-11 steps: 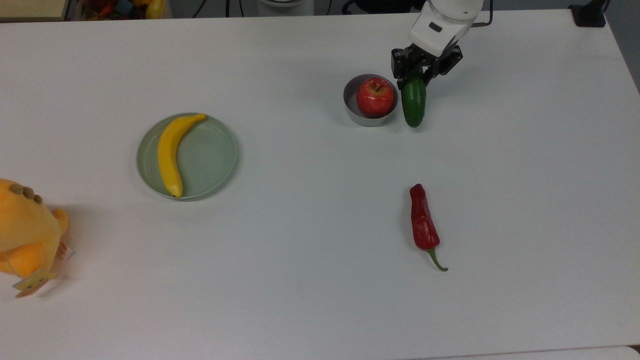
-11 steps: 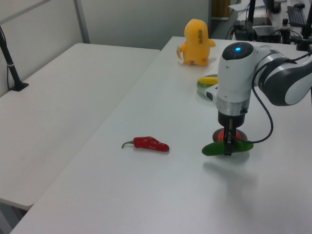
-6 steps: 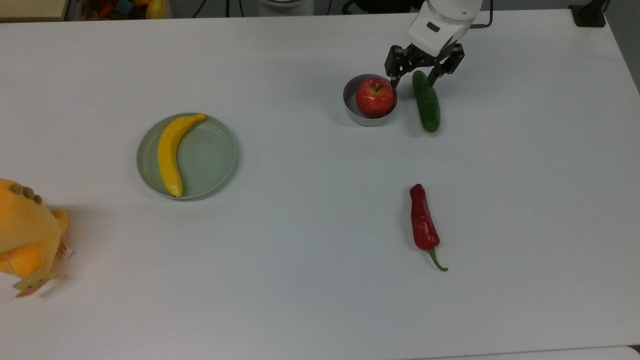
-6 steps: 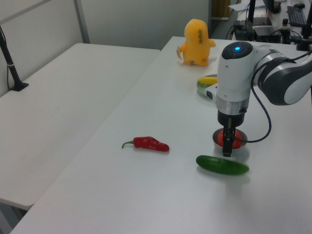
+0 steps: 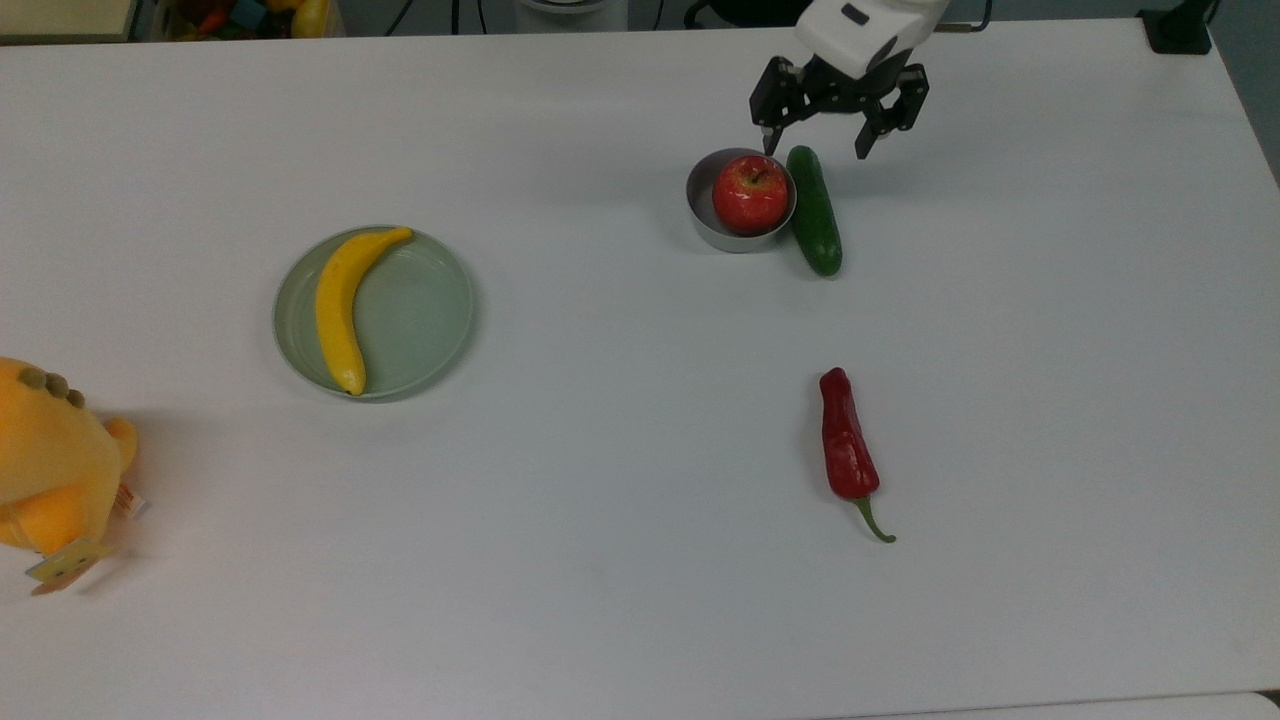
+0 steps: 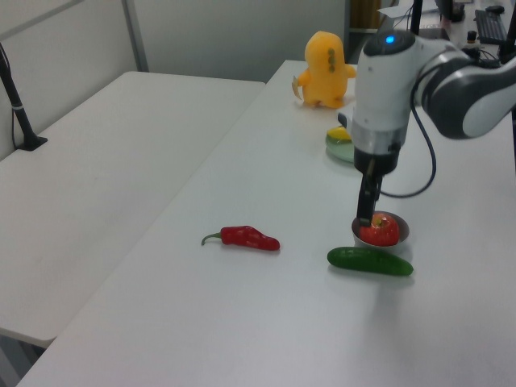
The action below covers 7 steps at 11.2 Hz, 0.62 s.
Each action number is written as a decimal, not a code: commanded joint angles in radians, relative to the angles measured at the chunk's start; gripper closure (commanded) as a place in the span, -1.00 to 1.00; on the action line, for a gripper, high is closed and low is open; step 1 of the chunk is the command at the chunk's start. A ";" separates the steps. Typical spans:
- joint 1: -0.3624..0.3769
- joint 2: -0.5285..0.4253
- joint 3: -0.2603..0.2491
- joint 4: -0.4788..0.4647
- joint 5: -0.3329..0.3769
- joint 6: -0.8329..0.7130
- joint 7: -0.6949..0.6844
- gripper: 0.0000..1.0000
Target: Put the cucumber on the left side of the bowl
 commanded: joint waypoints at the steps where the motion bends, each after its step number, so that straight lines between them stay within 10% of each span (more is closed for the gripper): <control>1: -0.018 -0.091 -0.026 0.032 0.025 -0.069 0.020 -1.00; 7: -0.015 -0.194 -0.244 0.174 0.166 -0.218 0.009 -1.00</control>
